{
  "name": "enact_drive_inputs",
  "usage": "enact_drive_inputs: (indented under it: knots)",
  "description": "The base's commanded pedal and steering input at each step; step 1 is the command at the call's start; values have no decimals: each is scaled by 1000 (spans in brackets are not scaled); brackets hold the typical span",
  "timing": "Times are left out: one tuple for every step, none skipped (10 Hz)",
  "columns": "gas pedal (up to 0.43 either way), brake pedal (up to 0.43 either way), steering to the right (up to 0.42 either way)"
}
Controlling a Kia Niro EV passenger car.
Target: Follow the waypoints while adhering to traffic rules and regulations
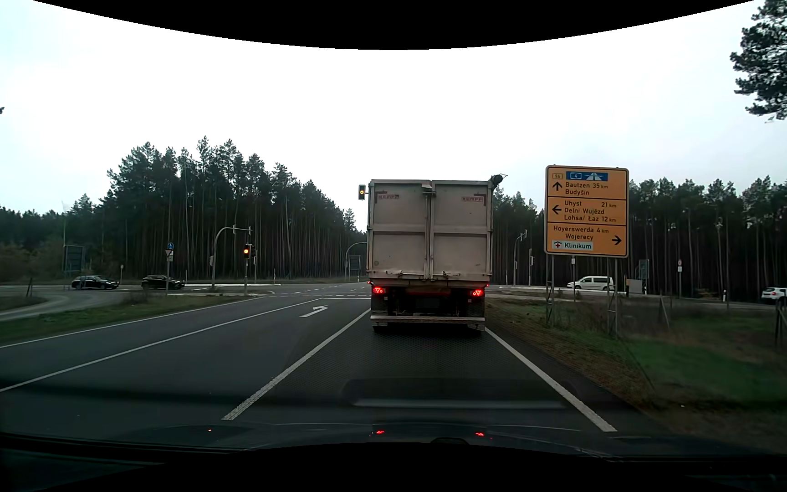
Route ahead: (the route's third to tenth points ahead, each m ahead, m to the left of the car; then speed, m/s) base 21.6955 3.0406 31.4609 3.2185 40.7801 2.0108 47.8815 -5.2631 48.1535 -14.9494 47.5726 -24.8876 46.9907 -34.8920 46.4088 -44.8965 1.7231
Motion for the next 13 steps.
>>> enact_drive_inputs:
  knots:
    - [0, 146, 2]
    - [0, 134, 2]
    - [0, 140, 2]
    - [0, 128, 2]
    - [0, 122, 2]
    - [0, 110, 2]
    - [0, 98, 2]
    - [0, 91, 2]
    - [0, 73, 2]
    - [0, 61, 2]
    - [0, 61, 2]
    - [0, 61, 2]
    - [0, 61, 2]
